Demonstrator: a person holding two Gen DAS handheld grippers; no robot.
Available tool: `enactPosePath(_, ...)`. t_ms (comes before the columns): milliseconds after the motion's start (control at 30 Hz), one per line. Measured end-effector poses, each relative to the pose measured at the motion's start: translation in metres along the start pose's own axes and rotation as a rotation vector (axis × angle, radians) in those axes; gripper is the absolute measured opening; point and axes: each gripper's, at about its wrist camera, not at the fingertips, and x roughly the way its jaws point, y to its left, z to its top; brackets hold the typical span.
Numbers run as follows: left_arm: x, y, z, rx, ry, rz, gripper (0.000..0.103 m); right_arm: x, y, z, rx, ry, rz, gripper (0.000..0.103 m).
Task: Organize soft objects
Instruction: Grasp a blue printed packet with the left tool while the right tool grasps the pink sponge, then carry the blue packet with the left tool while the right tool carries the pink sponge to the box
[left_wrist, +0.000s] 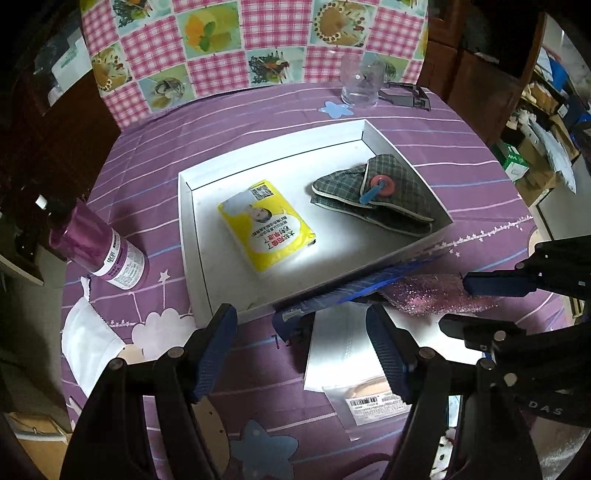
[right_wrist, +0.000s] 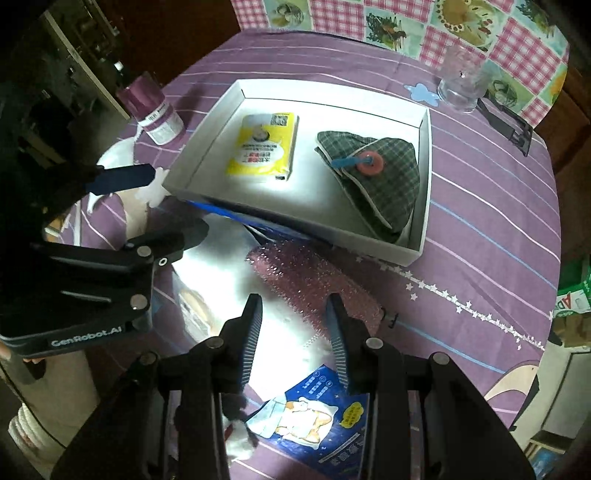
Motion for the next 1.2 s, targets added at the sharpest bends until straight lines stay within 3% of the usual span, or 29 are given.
enactPosePath(333, 0.012, -0.002, 0.003, 0.023, -0.007, -0.024, 0.073, 0.013, -0.014, 0.004, 0.044, 0.012, 0.028, 0.037)
enactPosePath(467, 0.017, -0.005, 0.006, 0.034, -0.038, -0.046, 0.073, 0.014, -0.014, 0.004, 0.037, 0.003, 0.043, 0.028)
enactPosePath(633, 0.025, -0.007, 0.008, 0.042, -0.094, -0.075, 0.072, 0.010, -0.015, 0.005, 0.029, -0.021, 0.035, 0.023)
enactPosePath(667, 0.029, -0.008, 0.008, 0.042, -0.094, -0.085, 0.069, 0.009, -0.015, 0.005, 0.032, -0.028, 0.033, 0.023)
enactPosePath(733, 0.033, -0.008, 0.010, 0.034, -0.084, -0.103, 0.042, 0.006, -0.018, 0.005, 0.041, -0.045, 0.031, 0.021)
enactPosePath(767, 0.036, -0.008, 0.010, 0.030, -0.072, -0.116, 0.039, 0.004, -0.020, 0.005, 0.047, -0.053, 0.033, 0.020)
enactPosePath(833, 0.037, -0.009, 0.009, 0.034, -0.063, -0.128, 0.019, 0.000, -0.025, 0.005, 0.066, -0.074, 0.040, 0.017)
enactPosePath(933, 0.034, -0.009, 0.010, 0.017, -0.064, -0.143, 0.011, -0.005, -0.031, 0.005, 0.086, -0.103, 0.044, 0.015)
enactPosePath(1200, 0.007, -0.003, 0.011, -0.012, -0.135, -0.177, 0.008, -0.026, -0.037, 0.003, 0.130, -0.177, 0.093, 0.013)
